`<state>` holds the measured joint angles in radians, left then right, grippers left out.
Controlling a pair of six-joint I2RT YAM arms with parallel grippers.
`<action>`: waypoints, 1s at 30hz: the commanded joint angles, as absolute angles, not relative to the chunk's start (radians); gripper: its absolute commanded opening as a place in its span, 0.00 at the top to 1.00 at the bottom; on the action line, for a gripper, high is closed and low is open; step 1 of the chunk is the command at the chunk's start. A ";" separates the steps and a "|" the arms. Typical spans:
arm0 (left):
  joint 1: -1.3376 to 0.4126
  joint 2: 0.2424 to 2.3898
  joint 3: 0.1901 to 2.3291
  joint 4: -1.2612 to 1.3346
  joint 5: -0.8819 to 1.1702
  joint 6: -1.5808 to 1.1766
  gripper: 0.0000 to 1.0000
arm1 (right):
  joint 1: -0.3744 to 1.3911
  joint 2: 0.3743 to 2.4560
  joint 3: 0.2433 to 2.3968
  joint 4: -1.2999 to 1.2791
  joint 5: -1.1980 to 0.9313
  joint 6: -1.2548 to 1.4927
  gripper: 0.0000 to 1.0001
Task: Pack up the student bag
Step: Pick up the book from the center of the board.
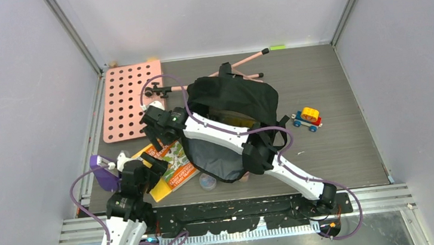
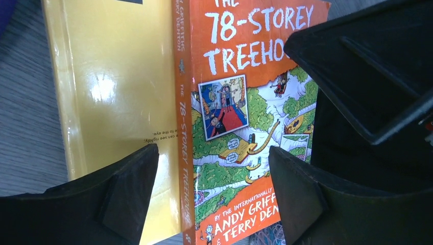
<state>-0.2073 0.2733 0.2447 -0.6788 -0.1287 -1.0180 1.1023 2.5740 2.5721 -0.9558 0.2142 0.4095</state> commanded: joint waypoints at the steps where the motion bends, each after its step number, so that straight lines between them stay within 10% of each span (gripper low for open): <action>1: -0.202 0.269 0.237 -0.673 -0.094 -1.031 0.19 | 1.093 2.569 2.603 -0.907 0.240 0.444 0.16; 19: -0.202 0.262 0.203 -0.641 -0.084 -1.042 0.43 | 1.075 2.591 2.474 -0.849 -0.061 0.556 0.17; 30: -0.202 0.196 0.201 -0.693 -0.076 -1.060 0.61 | 1.072 2.481 2.345 -0.703 -0.287 0.590 0.54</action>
<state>-0.2070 0.2104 0.2070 -0.7288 -0.0864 -1.0424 1.0306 2.5576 2.4004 -0.7818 -0.0776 0.5278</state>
